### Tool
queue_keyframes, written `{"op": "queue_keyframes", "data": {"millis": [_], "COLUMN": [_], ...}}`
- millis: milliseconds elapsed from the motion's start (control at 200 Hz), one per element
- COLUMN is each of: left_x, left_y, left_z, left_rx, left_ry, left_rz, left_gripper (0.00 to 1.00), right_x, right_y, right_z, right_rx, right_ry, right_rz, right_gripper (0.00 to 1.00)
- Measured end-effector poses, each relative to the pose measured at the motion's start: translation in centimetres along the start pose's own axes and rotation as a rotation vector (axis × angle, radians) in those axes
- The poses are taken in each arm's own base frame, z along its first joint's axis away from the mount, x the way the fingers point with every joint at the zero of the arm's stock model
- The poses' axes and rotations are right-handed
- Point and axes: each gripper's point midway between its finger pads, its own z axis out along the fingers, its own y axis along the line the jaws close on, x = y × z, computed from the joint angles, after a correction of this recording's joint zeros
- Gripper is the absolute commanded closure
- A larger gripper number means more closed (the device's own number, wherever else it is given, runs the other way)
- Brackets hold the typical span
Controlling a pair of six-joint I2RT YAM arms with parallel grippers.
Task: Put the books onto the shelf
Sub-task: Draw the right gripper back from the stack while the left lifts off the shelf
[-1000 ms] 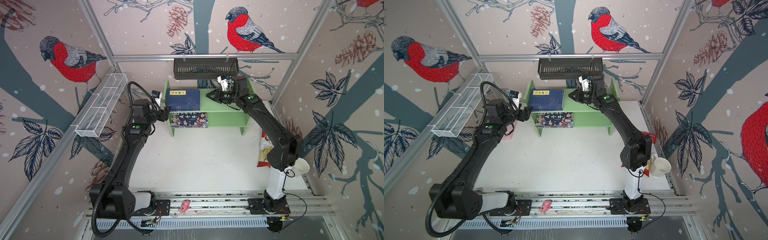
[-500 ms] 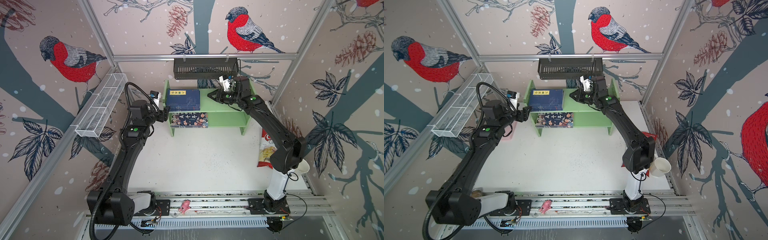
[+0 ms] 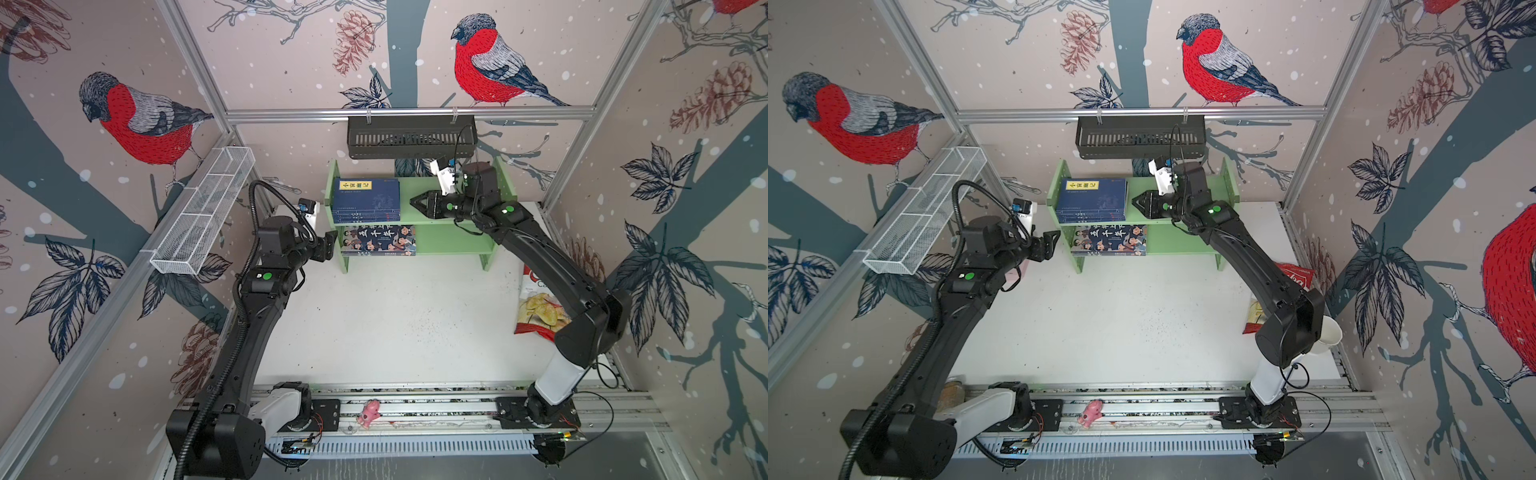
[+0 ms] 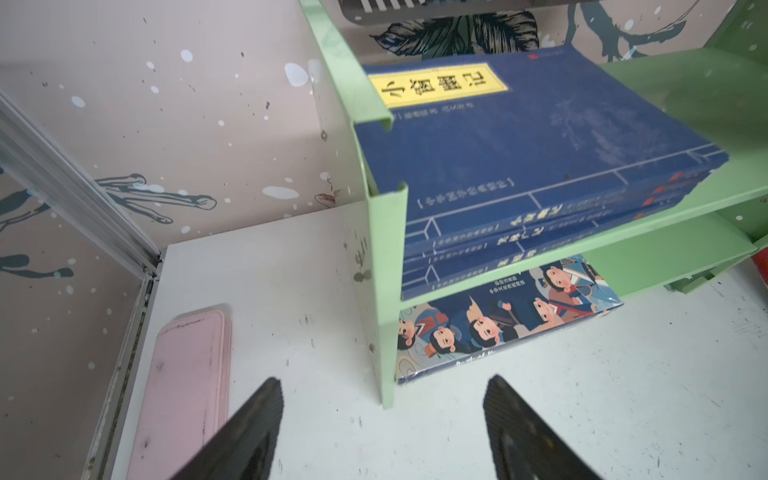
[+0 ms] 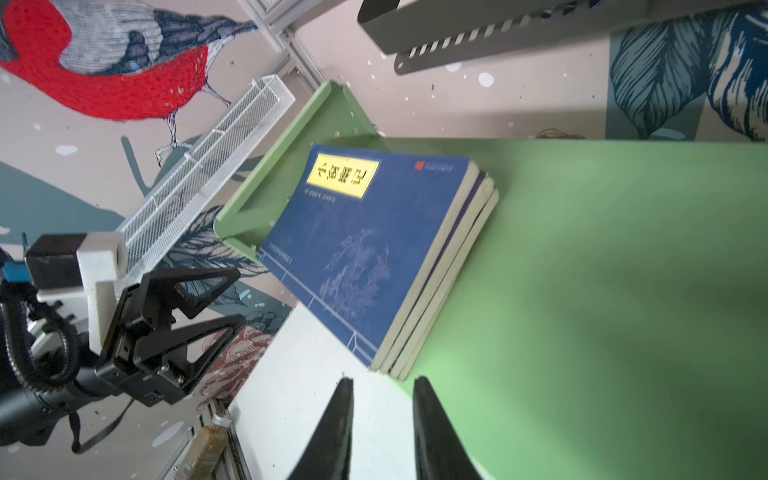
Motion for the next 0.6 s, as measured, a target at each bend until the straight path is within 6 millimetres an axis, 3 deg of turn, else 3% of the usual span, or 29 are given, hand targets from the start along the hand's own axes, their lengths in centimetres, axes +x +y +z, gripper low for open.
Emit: {"op": "queue_keyframes", "data": {"millis": [85, 145, 245, 470, 600], "left_x": [0.4, 0.4, 0.7, 3.3, 4.7], "left_y": [0.6, 1.3, 2.8, 5.4, 5.1], "left_z": [-0.4, -0.8, -1.3, -1.6, -1.7], "left_rx": [-0.037, -0.071, -0.118, -0.196, -0.192], "left_ry": [0.004, -0.003, -0.007, 0.025, 0.037], "left_rz": [-0.032, -0.066, -0.126, -0.234, -0.265], "left_gripper": [0.21, 0.16, 0.11, 0.08, 0.08], "right_x": [2.0, 3.3, 4.4, 5.0, 3.0], "right_y": [0.8, 1.5, 2.2, 1.4, 2.6], "right_z": [-0.6, -1.5, -3.5, -6.6, -6.5], "right_rx": [0.02, 0.032, 0.042, 0.091, 0.072], "right_ry": [0.006, -0.009, -0.063, -0.168, -0.196], "right_rz": [-0.036, -0.071, -0.105, -0.113, -0.12], "right_gripper": [0.68, 0.6, 0.52, 0.44, 0.44]}}
